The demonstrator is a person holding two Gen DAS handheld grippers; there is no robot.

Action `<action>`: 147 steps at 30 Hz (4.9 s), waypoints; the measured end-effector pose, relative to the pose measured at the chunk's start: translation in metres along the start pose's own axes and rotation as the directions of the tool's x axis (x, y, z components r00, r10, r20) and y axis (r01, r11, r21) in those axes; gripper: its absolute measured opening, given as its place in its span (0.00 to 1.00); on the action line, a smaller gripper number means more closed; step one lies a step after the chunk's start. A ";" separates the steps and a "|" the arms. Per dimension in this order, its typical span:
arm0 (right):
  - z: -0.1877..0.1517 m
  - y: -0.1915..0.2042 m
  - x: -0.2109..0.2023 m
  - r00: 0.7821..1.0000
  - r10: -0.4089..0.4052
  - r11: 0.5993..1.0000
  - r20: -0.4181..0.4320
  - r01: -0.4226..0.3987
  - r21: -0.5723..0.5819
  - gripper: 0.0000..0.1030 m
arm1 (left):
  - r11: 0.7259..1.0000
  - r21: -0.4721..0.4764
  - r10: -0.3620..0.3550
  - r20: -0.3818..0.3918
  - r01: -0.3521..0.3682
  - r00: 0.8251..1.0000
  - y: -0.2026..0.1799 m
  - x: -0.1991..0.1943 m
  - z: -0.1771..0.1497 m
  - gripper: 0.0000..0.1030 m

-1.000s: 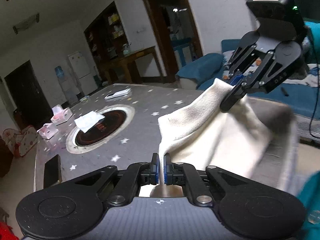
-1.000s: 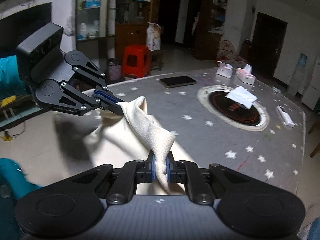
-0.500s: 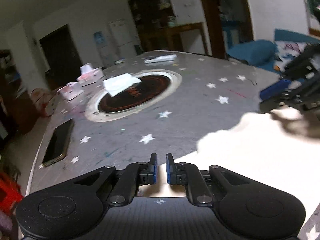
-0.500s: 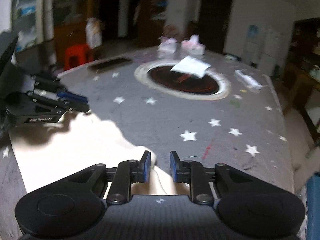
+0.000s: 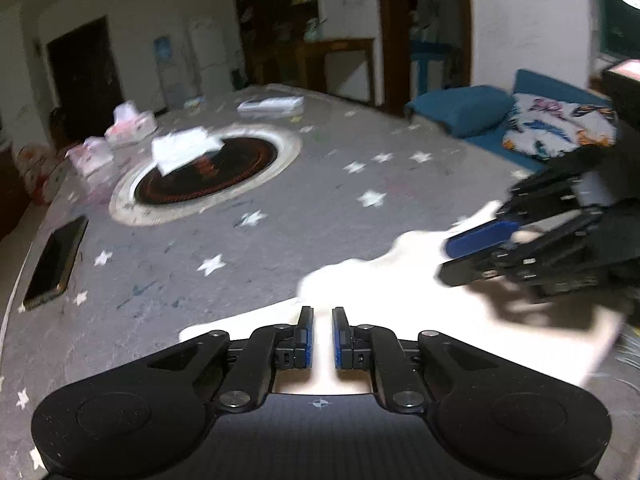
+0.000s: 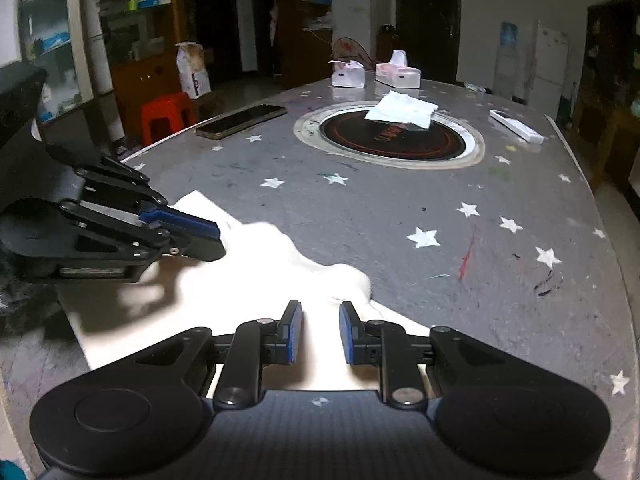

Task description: Fold clothes

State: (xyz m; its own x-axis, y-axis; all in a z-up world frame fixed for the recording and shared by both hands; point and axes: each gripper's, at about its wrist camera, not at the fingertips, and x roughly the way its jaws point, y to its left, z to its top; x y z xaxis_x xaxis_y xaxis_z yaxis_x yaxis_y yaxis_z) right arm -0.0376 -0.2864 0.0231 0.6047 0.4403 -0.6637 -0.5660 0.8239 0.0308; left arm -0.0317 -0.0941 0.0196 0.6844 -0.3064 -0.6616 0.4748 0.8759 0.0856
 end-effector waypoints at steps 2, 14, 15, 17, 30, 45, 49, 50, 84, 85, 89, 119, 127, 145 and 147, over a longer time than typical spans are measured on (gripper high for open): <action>0.000 -0.001 -0.001 1.000 -0.012 1.000 0.007 0.012 0.000 0.18 | 0.999 -0.042 0.000 0.006 0.000 1.000 0.006 -0.001 -0.001 0.13; -0.021 0.047 -0.059 0.994 0.090 0.990 0.067 -0.082 -0.115 0.21 | 0.974 -0.183 0.147 0.074 -0.132 0.986 0.007 -0.076 -0.039 0.40; -0.024 0.052 -0.064 0.992 0.103 0.988 0.069 -0.093 -0.127 0.21 | 0.970 -0.203 0.153 0.065 -0.137 0.986 0.007 -0.078 -0.043 0.40; -0.029 0.059 -0.064 0.992 0.112 0.985 0.059 -0.103 -0.142 0.21 | 0.963 -0.228 0.153 0.041 -0.140 0.987 0.008 -0.078 -0.051 0.40; -0.053 0.045 -0.066 0.988 0.152 0.975 -0.027 -0.155 -0.159 0.20 | 0.958 -0.285 0.023 -0.027 -0.030 0.999 -0.006 -0.092 -0.071 0.37; -0.056 -0.035 -0.071 0.997 -0.053 0.979 0.055 0.041 0.200 0.20 | 0.969 -0.247 0.017 0.030 -0.009 0.999 0.004 -0.066 -0.032 0.35; -0.057 -0.049 -0.061 0.995 -0.087 0.969 0.041 0.075 0.234 0.18 | 0.968 -0.245 0.056 -0.012 -0.058 0.998 0.013 -0.050 -0.038 0.32; -0.054 -0.048 -0.061 0.994 -0.105 0.970 0.041 0.093 0.225 0.18 | 0.966 -0.251 0.057 -0.008 -0.057 0.998 0.015 -0.051 -0.038 0.32; -0.056 0.060 -0.070 0.996 -0.010 0.995 0.090 0.019 -0.095 0.34 | 0.988 -0.143 -0.046 0.060 0.054 0.997 -0.058 -0.080 -0.053 0.35; -0.057 0.061 -0.072 0.995 -0.014 0.995 0.096 0.023 -0.097 0.35 | 0.987 -0.150 -0.043 0.064 0.052 0.997 -0.058 -0.082 -0.054 0.36; -0.061 0.062 -0.082 0.992 -0.027 0.996 0.125 0.038 -0.085 0.41 | 0.981 -0.186 -0.034 0.095 0.051 0.995 -0.055 -0.090 -0.058 0.39; -0.090 0.039 -0.104 0.990 -0.024 0.996 0.135 0.011 0.093 0.46 | 0.955 -0.295 0.024 0.093 0.004 0.995 -0.043 -0.105 -0.075 0.46; -0.086 0.042 -0.110 0.987 -0.014 0.997 0.158 0.001 0.080 0.56 | 0.947 -0.321 0.029 0.106 0.006 0.994 -0.041 -0.115 -0.075 0.63; -0.073 0.068 -0.108 0.981 0.024 1.000 0.193 -0.026 0.009 1.00 | 0.920 -0.389 0.088 0.072 -0.053 0.994 -0.031 -0.126 -0.082 0.93; -0.071 0.072 -0.105 0.983 0.034 0.999 0.183 -0.032 -0.015 1.00 | 0.915 -0.400 0.095 0.065 -0.061 0.993 -0.030 -0.128 -0.083 0.94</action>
State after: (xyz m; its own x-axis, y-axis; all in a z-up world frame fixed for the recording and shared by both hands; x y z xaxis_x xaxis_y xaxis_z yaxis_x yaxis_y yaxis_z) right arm -0.1816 -0.2986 0.0423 0.6774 0.5260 -0.5142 -0.5933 0.8039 0.0407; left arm -0.1791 -0.0500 0.0396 0.7610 -0.2459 -0.6003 0.1714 0.9687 -0.1795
